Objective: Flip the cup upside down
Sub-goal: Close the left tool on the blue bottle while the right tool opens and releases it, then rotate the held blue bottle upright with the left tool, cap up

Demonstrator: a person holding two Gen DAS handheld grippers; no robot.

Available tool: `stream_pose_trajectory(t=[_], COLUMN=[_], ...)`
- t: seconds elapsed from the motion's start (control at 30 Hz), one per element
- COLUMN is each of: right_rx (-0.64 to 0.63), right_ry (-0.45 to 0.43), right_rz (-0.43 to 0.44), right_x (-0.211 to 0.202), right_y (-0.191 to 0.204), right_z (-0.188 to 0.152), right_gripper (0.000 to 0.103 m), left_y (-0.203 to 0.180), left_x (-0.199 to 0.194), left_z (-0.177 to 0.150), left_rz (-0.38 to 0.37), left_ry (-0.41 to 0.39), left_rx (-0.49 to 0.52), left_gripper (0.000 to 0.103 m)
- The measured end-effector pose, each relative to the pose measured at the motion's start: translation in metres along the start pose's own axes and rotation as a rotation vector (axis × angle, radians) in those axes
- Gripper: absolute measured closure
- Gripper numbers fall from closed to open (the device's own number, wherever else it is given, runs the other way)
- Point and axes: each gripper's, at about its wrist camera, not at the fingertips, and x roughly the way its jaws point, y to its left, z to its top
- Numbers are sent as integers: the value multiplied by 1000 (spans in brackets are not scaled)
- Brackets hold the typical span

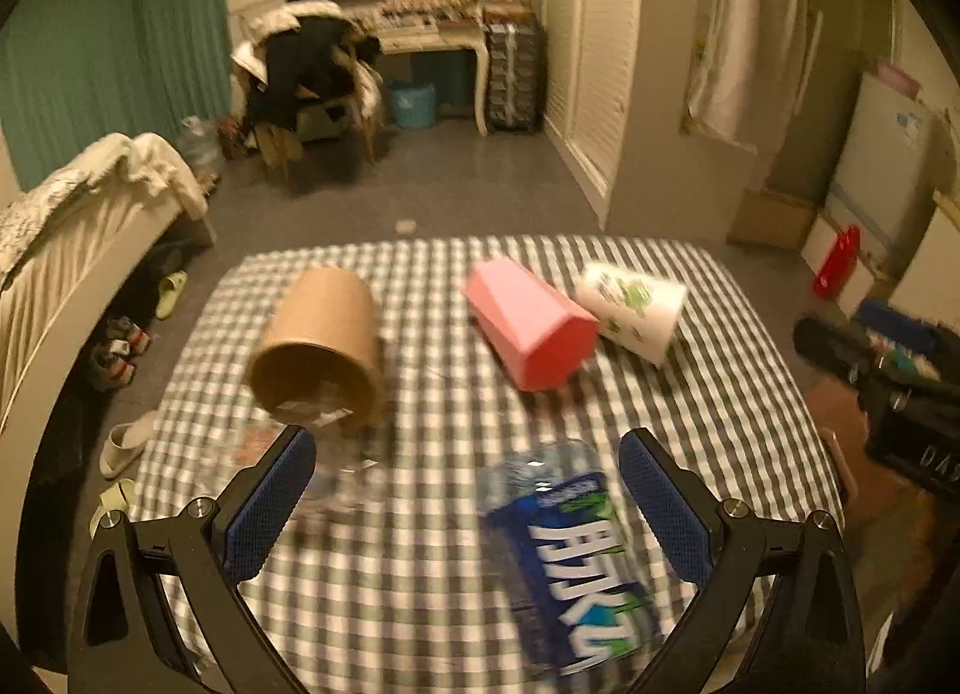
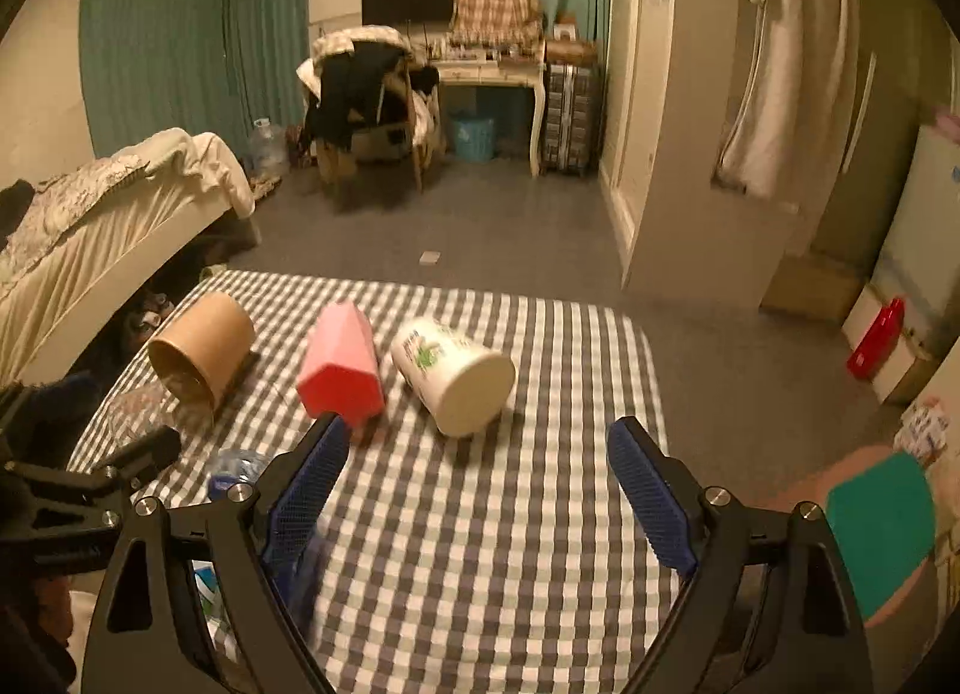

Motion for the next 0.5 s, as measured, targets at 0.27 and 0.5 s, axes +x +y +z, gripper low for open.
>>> stream_pose_trajectory(t=[0.27, 0.5], right_rx=[39, 5], right_ry=[5, 43], right_rz=[-32, -64], right_x=[12, 28], right_y=[-5, -4], right_z=[0, -8], right_gripper=[15, 15], left_y=[-25, -16], left_x=[46, 70], left_z=[-9, -9], left_rz=[50, -22], left_ry=[143, 276], left_rx=[85, 2], left_gripper=[0, 0])
